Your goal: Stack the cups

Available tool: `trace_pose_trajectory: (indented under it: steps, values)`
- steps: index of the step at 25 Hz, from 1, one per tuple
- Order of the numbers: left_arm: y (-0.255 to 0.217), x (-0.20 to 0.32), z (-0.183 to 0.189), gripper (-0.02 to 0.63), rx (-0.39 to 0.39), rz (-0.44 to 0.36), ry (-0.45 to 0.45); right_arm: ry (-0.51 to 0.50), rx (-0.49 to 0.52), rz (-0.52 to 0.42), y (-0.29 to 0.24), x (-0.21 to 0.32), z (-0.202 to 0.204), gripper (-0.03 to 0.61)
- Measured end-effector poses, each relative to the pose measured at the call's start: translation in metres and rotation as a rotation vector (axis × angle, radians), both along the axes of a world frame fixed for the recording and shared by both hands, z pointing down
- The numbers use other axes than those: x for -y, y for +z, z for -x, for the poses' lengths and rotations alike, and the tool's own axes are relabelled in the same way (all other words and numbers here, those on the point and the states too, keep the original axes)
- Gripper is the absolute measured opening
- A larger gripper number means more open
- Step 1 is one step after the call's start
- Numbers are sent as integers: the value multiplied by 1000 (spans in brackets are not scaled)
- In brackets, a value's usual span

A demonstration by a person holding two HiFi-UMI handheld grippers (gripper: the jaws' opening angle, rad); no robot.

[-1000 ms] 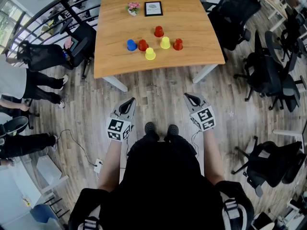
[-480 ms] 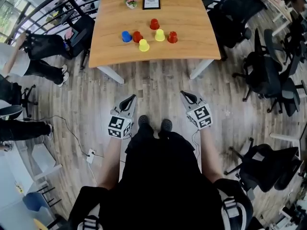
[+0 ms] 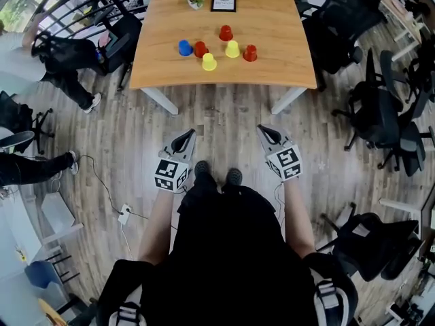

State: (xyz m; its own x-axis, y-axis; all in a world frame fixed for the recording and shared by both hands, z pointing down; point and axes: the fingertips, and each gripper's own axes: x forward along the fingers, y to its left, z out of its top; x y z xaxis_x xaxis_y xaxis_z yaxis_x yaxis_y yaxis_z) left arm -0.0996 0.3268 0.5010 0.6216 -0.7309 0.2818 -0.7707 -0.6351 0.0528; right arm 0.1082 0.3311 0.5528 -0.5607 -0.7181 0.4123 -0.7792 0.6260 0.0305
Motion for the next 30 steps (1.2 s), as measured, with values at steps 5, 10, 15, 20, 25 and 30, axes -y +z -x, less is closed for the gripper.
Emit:
trace_pose_trajectory:
  steps: [5,10,15,20,25,30]
  values:
    - [2,4,-4,25,25,-10,-2,-4,6,-12,-3,8,-1,8]
    - [4,3,-11,26,25,-15,6,-8,20,-23,-4,8,-3,17]
    - [-1,8,-13,104,-4,-23,4,-36,37,-34,-4,10,-1,159]
    - [-3,15,-11,219,-15,-22,-23,-46,65,-45,-7,12,1,272]
    - [-3,19,-7,219,-22,-23,-48,-46,61,-34,-5,18,-2,272]
    - [4,35,0,219,-22,-14,-71,-49,57,-34,-3,37,-2,270]
